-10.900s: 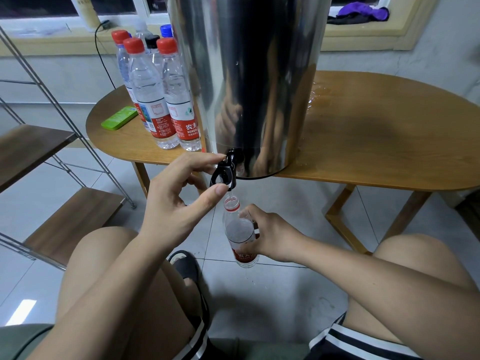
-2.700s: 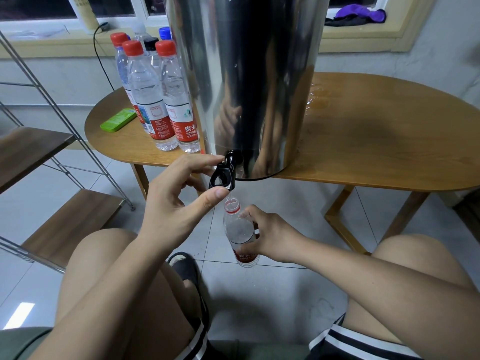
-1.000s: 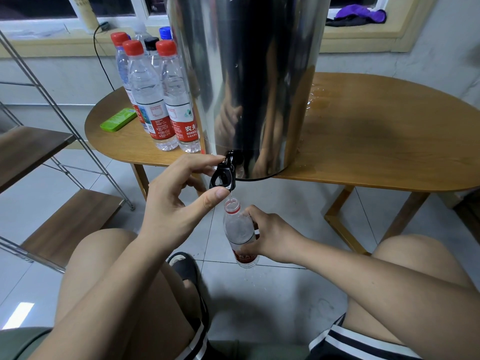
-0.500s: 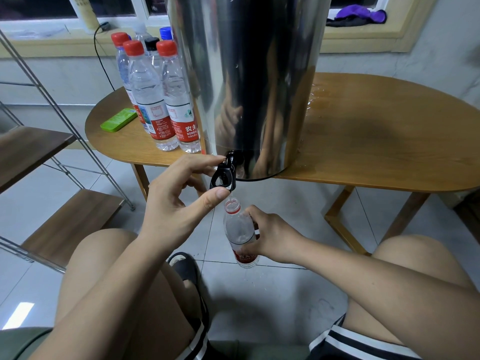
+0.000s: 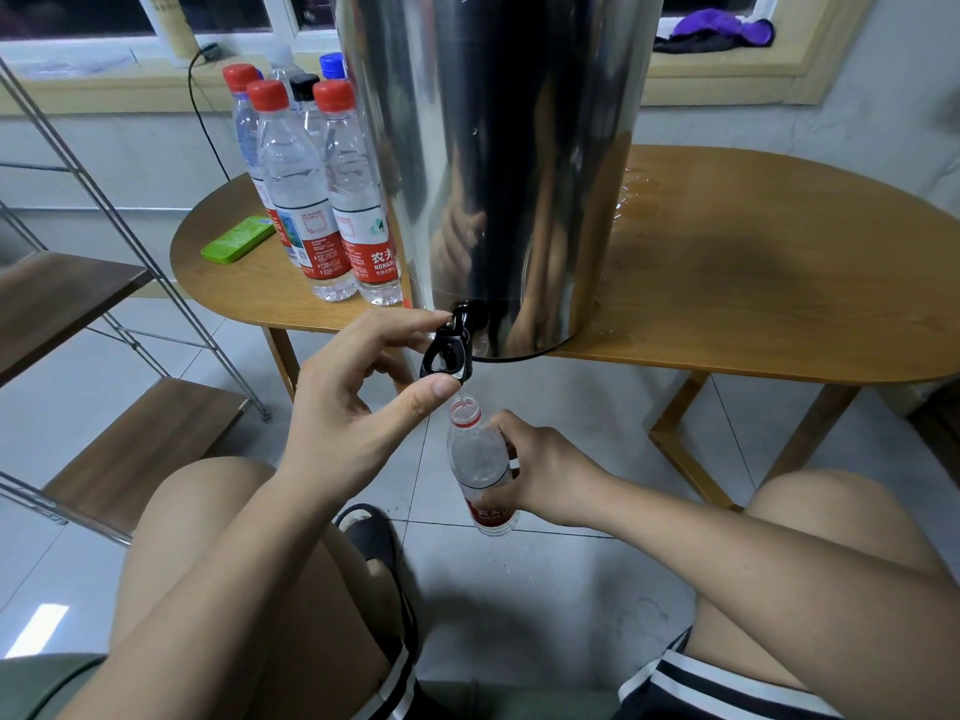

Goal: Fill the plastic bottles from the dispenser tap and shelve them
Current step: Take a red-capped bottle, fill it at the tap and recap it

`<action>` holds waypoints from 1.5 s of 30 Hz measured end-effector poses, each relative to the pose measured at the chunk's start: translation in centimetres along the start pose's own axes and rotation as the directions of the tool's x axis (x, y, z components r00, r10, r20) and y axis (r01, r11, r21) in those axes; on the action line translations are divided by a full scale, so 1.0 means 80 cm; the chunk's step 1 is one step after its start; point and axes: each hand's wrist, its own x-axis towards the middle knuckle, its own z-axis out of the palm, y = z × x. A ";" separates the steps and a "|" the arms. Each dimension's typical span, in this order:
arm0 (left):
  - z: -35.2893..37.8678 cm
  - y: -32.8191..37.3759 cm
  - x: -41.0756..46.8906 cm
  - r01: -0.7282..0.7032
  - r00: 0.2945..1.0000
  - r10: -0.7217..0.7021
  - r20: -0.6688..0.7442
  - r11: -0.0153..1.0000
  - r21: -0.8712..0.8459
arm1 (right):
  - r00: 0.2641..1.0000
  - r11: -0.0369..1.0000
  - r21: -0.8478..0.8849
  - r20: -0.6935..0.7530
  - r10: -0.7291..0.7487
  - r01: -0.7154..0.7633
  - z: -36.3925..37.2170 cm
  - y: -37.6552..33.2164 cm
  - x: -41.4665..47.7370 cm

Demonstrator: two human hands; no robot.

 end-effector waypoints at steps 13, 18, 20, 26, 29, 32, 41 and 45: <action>0.000 0.001 -0.001 0.013 1.000 -0.013 -0.003 1.000 0.009 | 1.000 1.000 -0.011 -0.006 -0.005 0.005 0.001 0.001 0.001; 0.000 0.000 0.000 0.013 1.000 -0.013 -0.007 1.000 0.009 | 1.000 1.000 -0.011 -0.004 -0.004 0.003 0.001 0.001 0.001; 0.000 0.001 0.000 0.010 1.000 -0.010 -0.007 1.000 0.009 | 1.000 1.000 -0.009 -0.003 -0.006 0.006 0.001 0.001 0.001; 0.000 -0.001 0.000 0.008 1.000 -0.008 -0.004 1.000 0.007 | 1.000 1.000 -0.007 -0.004 -0.008 0.008 0.001 0.001 0.000; 0.000 0.000 0.000 0.005 1.000 -0.005 -0.004 1.000 0.006 | 1.000 1.000 -0.007 -0.005 -0.006 0.006 0.001 0.002 0.000; 0.001 -0.001 0.000 0.006 1.000 -0.006 -0.002 1.000 0.005 | 1.000 1.000 -0.010 -0.001 -0.008 0.008 0.001 0.001 0.001; 0.002 0.001 0.000 0.009 1.000 -0.009 -0.008 1.000 -0.002 | 1.000 1.000 -0.010 0.011 -0.006 0.007 0.000 0.000 0.000; 0.001 0.000 0.000 0.013 1.000 -0.013 -0.007 1.000 -0.001 | 1.000 1.000 -0.011 0.012 -0.004 0.004 0.000 0.001 -0.001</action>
